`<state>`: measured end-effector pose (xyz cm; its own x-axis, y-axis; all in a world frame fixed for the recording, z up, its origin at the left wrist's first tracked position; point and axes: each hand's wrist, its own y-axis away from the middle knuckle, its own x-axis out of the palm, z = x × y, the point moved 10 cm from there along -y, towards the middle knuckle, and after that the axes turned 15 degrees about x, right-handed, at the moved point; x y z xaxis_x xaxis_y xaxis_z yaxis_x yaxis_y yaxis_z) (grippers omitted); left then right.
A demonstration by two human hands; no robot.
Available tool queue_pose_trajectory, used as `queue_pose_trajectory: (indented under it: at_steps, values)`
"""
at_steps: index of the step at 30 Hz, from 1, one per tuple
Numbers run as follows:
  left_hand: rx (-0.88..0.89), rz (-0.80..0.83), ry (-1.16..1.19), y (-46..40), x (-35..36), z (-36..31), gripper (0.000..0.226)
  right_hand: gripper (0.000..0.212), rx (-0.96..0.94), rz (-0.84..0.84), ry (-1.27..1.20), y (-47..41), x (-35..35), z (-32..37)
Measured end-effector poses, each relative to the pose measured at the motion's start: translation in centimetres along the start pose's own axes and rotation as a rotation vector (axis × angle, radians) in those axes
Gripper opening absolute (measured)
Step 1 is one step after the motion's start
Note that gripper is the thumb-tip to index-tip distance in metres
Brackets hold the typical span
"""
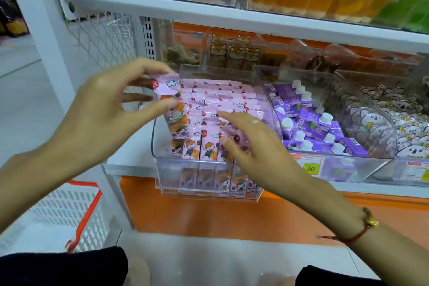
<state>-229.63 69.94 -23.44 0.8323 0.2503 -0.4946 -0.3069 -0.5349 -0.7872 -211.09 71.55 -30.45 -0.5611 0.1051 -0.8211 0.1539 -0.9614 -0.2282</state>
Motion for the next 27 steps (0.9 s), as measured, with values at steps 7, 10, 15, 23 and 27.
queue_pose_trajectory:
  at_steps: [7,10,15,23,27]
  values:
    - [0.078,0.319,-0.313,0.8,2.1,0.7,0.030,0.039,-0.097,0.005,0.261,0.0,1.6,0.9]
    - [0.137,0.411,-0.419,0.2,4.0,0.8,0.028,0.039,-0.095,0.010,0.275,0.0,1.7,0.7]
    - [0.019,0.502,-0.548,-0.2,5.8,3.6,0.036,0.040,-0.094,0.009,0.282,0.1,1.7,0.6]
    - [-0.209,0.047,-0.222,1.6,2.4,4.8,0.063,0.034,-0.094,-0.043,0.135,-2.7,1.6,3.9]
    - [-0.376,-0.061,-0.073,3.3,2.5,6.1,0.050,0.038,-0.123,-0.019,0.228,-5.3,4.6,6.1]
